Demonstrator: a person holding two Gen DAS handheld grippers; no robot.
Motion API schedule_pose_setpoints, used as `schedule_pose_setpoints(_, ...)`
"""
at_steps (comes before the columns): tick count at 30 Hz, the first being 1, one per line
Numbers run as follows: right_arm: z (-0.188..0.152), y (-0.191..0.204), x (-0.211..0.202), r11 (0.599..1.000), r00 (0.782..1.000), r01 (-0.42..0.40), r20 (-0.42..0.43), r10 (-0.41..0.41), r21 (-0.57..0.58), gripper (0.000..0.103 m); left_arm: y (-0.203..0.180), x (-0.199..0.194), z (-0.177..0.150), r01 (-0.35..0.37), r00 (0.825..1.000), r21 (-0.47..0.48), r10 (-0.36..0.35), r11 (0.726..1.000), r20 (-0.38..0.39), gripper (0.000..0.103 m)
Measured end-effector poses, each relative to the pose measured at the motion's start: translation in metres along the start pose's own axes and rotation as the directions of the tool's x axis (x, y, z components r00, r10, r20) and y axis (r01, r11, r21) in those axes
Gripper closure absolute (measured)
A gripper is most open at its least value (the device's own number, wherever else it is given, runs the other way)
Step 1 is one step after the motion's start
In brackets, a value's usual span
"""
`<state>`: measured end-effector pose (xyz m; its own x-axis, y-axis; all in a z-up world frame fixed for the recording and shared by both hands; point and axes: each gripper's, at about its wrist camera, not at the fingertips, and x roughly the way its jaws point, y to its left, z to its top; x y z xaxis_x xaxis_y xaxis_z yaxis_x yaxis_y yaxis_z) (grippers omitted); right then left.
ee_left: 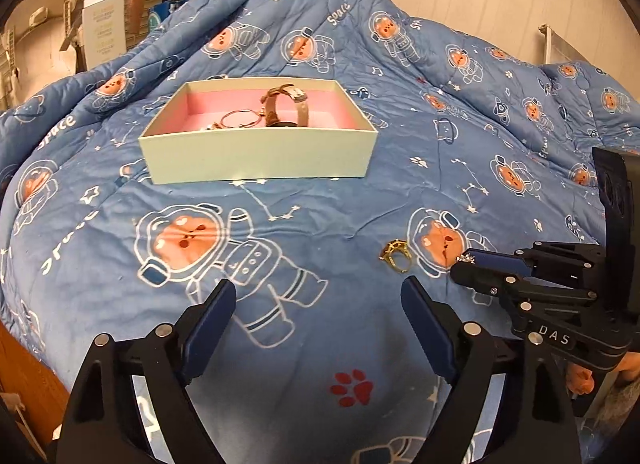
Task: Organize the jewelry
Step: 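Move the left tool to the gold stone ring while the right tool approaches the gold ring cluster, then grasp the gold stone ring with the left tool while the right tool grasps the gold cluster, then carry the gold ring with the left tool while the right tool carries the cluster over the box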
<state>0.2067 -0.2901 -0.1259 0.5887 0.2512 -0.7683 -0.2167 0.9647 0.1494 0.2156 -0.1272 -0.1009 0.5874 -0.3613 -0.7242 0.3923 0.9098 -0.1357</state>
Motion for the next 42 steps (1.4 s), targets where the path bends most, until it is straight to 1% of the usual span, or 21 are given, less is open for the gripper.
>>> schedule_pose_setpoints(5, -0.004, -0.020, -0.010, 0.999, 1.000, 0.027, 0.010, -0.027, 0.042, 0.085, -0.022, 0.023, 0.010, 0.055, 0.997, 0.042, -0.053, 0.998, -0.047, 0.036)
schedule_pose_setpoints(7, -0.005, -0.026, -0.012, 0.998, 0.999, 0.032, 0.010, -0.033, 0.060, 0.085, -0.032, 0.033, 0.012, 0.054, 0.996, 0.084, -0.047, 0.995, -0.076, 0.041)
schedule_pose_setpoints(11, -0.006, -0.035, -0.012, 0.996, 0.999, 0.040, 0.006, -0.041, 0.083, 0.085, -0.044, 0.048, 0.017, 0.040, 0.993, 0.140, -0.023, 0.989, -0.118, 0.043)
schedule_pose_setpoints(12, -0.006, -0.035, -0.011, 0.996, 0.999, 0.038, 0.005, -0.038, 0.087, 0.085, -0.045, 0.049, 0.018, 0.042, 0.992, 0.146, -0.024, 0.988, -0.122, 0.046)
schedule_pose_setpoints(14, -0.006, -0.035, -0.010, 0.995, 0.999, 0.039, 0.003, -0.039, 0.089, 0.085, -0.046, 0.052, 0.022, 0.038, 0.992, 0.162, -0.018, 0.986, -0.126, 0.057)
schedule_pose_setpoints(15, -0.006, -0.034, -0.009, 0.995, 0.999, 0.036, 0.001, -0.037, 0.089, 0.085, -0.047, 0.053, 0.023, 0.039, 0.992, 0.172, -0.017, 0.984, -0.126, 0.060)
schedule_pose_setpoints(16, -0.006, -0.033, -0.008, 0.996, 0.999, 0.033, 0.000, -0.033, 0.088, 0.085, -0.048, 0.054, 0.024, 0.041, 0.991, 0.181, -0.017, 0.983, -0.129, 0.067)
schedule_pose_setpoints(18, -0.003, -0.031, -0.007, 0.996, 1.000, 0.030, 0.004, -0.030, 0.082, 0.085, -0.051, 0.054, 0.025, 0.042, 0.991, 0.194, -0.017, 0.980, -0.132, 0.074)
schedule_pose_setpoints(19, -0.002, -0.029, -0.007, 0.997, 1.000, 0.027, 0.006, -0.028, 0.079, 0.085, -0.052, 0.053, 0.026, 0.048, 0.991, 0.196, -0.023, 0.979, -0.131, 0.079)
schedule_pose_setpoints(22, 0.006, -0.025, -0.006, 0.997, 1.000, 0.016, 0.016, -0.017, 0.071, 0.085, -0.048, 0.050, 0.028, 0.066, 0.991, 0.179, -0.044, 0.982, -0.126, 0.079)
schedule_pose_setpoints(25, 0.018, -0.019, -0.005, 0.998, 0.999, -0.014, 0.029, 0.013, 0.056, 0.085, -0.038, 0.043, 0.032, 0.078, 0.992, 0.133, -0.064, 0.988, -0.110, 0.079)
schedule_pose_setpoints(31, 0.057, -0.003, -0.004, 0.992, 0.991, -0.123, 0.050, 0.122, 0.025, 0.085, -0.004, 0.016, 0.049, 0.082, 0.996, 0.051, -0.079, 0.995, -0.051, 0.079)
schedule_pose_setpoints(36, 0.099, 0.010, -0.001, 0.985, 0.983, -0.171, 0.064, 0.171, -0.016, 0.085, 0.025, -0.001, 0.072, 0.043, 0.999, 0.030, -0.043, 0.999, -0.006, 0.079)
schedule_pose_setpoints(40, 0.133, 0.023, 0.005, 0.981, 0.979, -0.187, 0.072, 0.191, -0.060, 0.085, 0.043, -0.006, 0.095, 0.004, 1.000, 0.037, -0.004, 0.999, 0.020, 0.079)
schedule_pose_setpoints(42, 0.150, 0.030, 0.010, 0.979, 0.979, -0.182, 0.076, 0.189, -0.088, 0.085, 0.051, -0.005, 0.106, -0.015, 1.000, 0.050, 0.014, 0.999, 0.026, 0.079)
